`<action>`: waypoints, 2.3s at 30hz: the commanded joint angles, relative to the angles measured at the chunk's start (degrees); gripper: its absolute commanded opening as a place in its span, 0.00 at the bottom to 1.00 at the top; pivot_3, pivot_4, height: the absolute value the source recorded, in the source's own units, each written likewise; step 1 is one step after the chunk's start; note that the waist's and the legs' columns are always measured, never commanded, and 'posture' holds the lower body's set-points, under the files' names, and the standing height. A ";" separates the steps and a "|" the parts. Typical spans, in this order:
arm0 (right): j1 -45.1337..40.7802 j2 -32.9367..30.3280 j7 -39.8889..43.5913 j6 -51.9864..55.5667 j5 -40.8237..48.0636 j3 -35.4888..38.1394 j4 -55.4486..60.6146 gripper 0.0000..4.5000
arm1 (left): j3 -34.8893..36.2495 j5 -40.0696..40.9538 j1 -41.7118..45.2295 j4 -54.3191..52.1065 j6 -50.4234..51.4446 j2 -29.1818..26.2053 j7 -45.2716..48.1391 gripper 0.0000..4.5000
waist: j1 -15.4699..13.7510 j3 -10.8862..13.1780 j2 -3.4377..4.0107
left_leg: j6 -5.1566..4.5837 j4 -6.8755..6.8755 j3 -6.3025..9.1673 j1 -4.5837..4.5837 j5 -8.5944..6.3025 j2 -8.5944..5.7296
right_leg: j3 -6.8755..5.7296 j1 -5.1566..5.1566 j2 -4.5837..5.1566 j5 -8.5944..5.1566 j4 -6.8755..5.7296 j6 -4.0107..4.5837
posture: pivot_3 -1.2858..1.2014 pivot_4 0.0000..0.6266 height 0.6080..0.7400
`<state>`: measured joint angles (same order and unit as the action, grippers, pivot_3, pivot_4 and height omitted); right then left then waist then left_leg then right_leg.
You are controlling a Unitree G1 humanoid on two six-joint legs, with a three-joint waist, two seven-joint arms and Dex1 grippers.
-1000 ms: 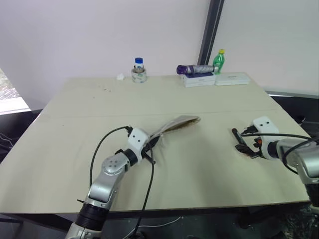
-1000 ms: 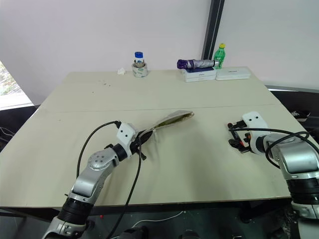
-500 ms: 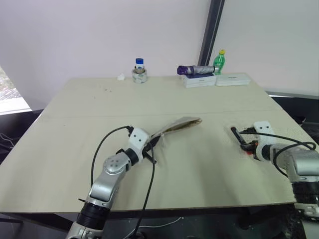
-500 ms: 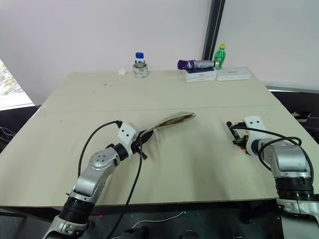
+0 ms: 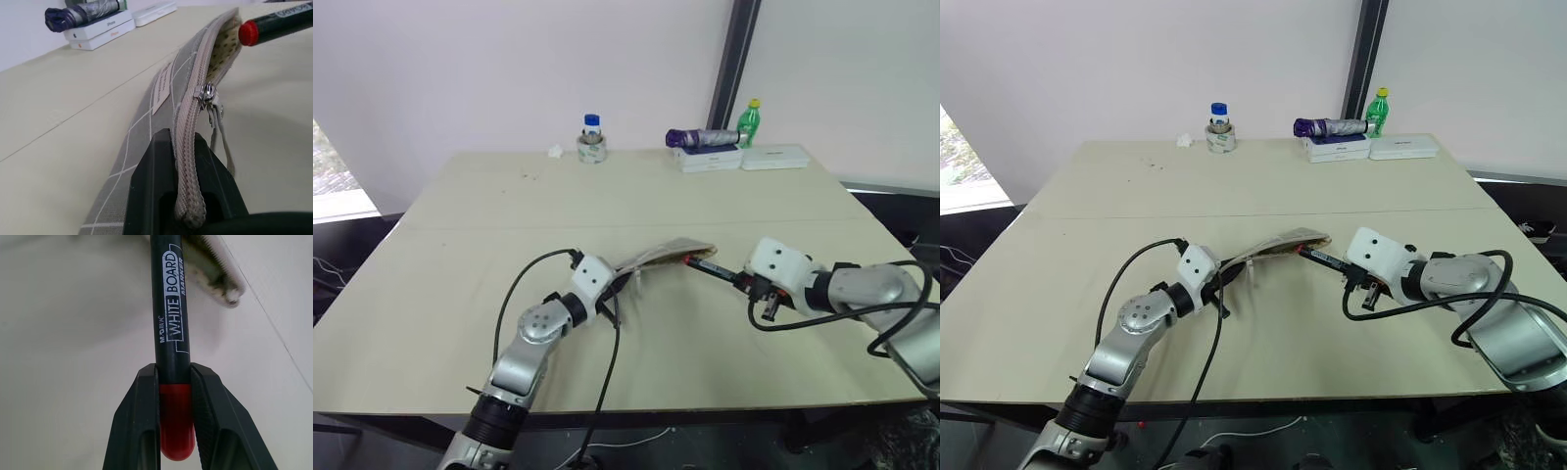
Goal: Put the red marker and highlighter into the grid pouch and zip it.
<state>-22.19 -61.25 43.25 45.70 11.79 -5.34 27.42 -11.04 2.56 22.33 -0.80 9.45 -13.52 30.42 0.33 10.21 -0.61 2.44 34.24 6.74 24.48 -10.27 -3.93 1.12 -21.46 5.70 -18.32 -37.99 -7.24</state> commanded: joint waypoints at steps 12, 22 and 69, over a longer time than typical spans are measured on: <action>-0.68 -0.77 4.20 -1.89 -2.97 0.45 2.87 0.08 | -1.53 -2.12 0.40 -0.53 -3.07 -1.06 1.42 0.00 | 0.19 0.00 0.00 | -0.01 -0.02 0.01 0.00 -0.01 0.00 | 0.00 -0.01 0.00 0.00 0.00 0.00 | 0.52 0.24 1.00; -1.90 -0.74 5.04 -1.33 -3.80 1.39 2.38 0.08 | -1.78 -2.23 0.17 -0.47 -3.19 -1.04 1.60 0.00 | 0.20 0.00 0.00 | -0.01 -0.01 0.02 0.00 -0.01 0.00 | 0.00 -0.01 0.00 0.00 0.00 0.00 | 0.52 0.24 1.00; -11.13 10.34 14.44 6.85 0.63 6.37 6.41 0.82 | 3.89 9.42 8.20 -3.77 17.62 4.57 3.36 0.00 | 0.24 0.00 0.00 | -0.01 0.03 0.15 -0.02 0.00 -0.02 | -0.09 0.05 -0.02 0.01 -0.05 -0.01 | 0.52 0.24 1.00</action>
<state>-32.77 -51.76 58.35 50.40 9.74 -1.29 31.88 -8.83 9.57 28.35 -3.72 24.52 -9.80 34.62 0.56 10.20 -0.61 2.42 34.28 6.89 24.47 -10.27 -3.97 1.03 -21.41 5.67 -18.32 -38.04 -7.25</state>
